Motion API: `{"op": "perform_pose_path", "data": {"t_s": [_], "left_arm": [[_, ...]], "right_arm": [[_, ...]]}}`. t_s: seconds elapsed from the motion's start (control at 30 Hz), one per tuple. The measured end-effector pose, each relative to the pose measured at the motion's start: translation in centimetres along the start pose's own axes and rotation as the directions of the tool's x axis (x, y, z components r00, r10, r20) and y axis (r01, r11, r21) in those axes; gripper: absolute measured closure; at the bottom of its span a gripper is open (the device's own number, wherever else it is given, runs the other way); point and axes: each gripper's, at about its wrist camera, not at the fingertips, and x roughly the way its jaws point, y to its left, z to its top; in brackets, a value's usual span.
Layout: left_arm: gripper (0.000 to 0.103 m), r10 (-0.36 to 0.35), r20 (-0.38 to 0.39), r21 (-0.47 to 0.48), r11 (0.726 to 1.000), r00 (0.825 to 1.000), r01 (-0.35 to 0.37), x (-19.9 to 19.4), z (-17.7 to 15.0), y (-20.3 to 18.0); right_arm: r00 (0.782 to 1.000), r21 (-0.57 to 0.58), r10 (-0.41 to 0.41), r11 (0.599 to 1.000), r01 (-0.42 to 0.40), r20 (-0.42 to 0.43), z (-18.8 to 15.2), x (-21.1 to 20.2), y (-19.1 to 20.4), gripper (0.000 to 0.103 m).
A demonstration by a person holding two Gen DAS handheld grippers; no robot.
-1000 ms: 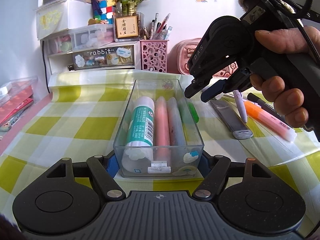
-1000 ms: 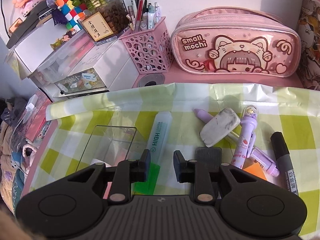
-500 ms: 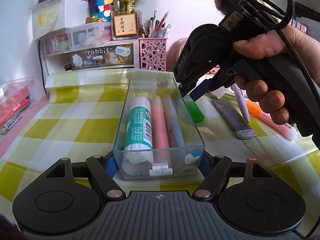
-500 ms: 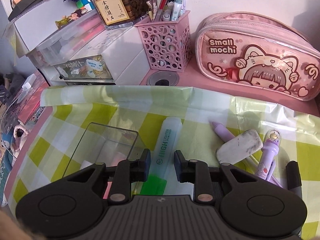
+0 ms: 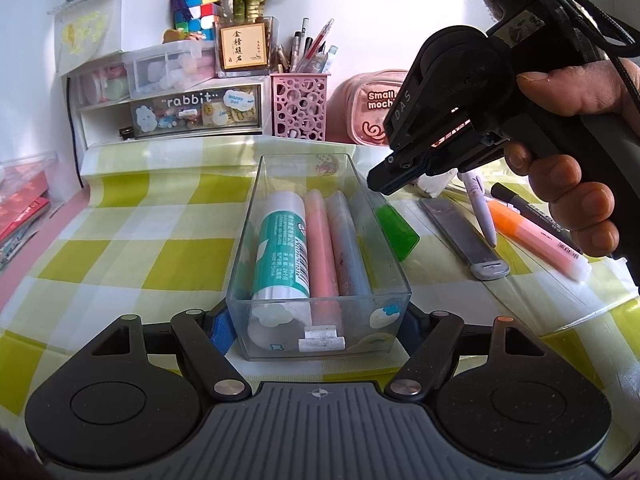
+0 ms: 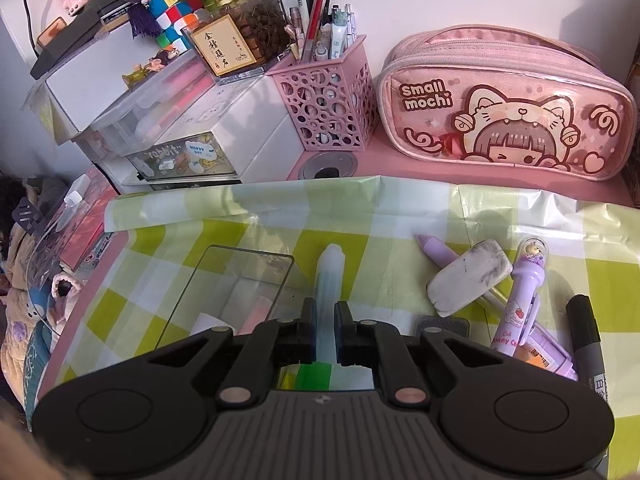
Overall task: Organize stationery
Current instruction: 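Move the right gripper to the green highlighter and grasp it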
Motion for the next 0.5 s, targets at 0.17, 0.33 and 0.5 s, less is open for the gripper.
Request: {"op": "perform_pose_path", "data": {"t_s": [0.17, 0.33, 0.5], "left_arm": [[0.029, -0.005, 0.002, 0.002, 1.000, 1.000, 0.005, 0.0, 0.0, 0.1], [0.029, -0.018, 0.007, -0.008, 1.000, 1.000, 0.018, -0.1, -0.1, 0.4], [0.029, -0.007, 0.008, -0.008, 1.000, 1.000, 0.007, -0.2, -0.2, 0.2]], "right_arm": [[0.999, 0.015, 0.023, 1.000, -0.022, -0.032, -0.1, -0.2, -0.5, 0.103], [1.000, 0.011, -0.024, 1.000, 0.024, -0.014, 0.9, -0.1, -0.8, 0.103], [0.994, -0.089, -0.100, 0.991, 0.095, -0.052, 1.2, 1.6, 0.2, 0.100]]}}
